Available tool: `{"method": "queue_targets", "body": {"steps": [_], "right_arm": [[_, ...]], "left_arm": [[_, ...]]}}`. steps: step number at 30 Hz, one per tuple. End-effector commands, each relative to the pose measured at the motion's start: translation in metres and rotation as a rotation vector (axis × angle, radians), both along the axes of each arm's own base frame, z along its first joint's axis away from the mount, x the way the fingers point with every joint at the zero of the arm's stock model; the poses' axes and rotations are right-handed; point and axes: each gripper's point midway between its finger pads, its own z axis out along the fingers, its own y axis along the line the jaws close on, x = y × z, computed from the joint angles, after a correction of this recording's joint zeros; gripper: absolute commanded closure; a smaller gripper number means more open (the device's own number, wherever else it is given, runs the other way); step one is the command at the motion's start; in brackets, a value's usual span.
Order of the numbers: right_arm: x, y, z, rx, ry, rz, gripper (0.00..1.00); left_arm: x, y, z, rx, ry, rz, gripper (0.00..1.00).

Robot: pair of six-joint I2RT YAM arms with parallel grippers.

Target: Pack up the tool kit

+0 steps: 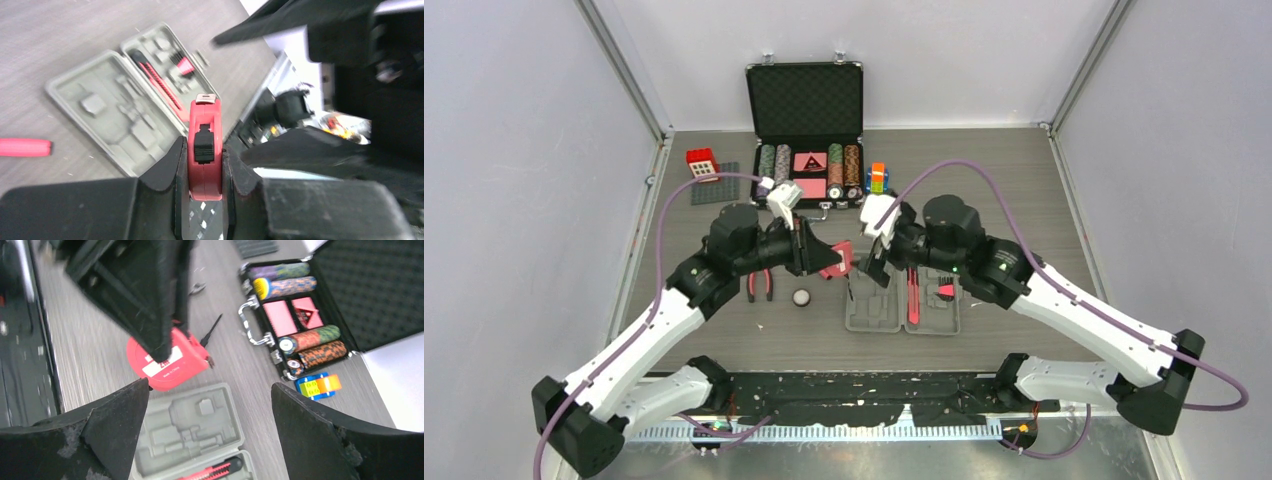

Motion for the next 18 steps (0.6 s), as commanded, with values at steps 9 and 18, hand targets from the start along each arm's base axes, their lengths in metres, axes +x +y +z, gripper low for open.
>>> {"method": "queue_targets", "body": {"steps": [9, 18], "right_arm": [[0.032, -0.019, 0.088, 0.753, 0.515, -0.584, 0.05], [0.032, 0.007, 0.069, 1.041, 0.945, -0.639, 0.05]], "left_arm": [[0.054, 0.035, 0.065, -0.112, -0.556, 0.44, 1.0], [0.06, 0.034, 0.077, -0.068, -0.739, 0.531, 1.0]]}}
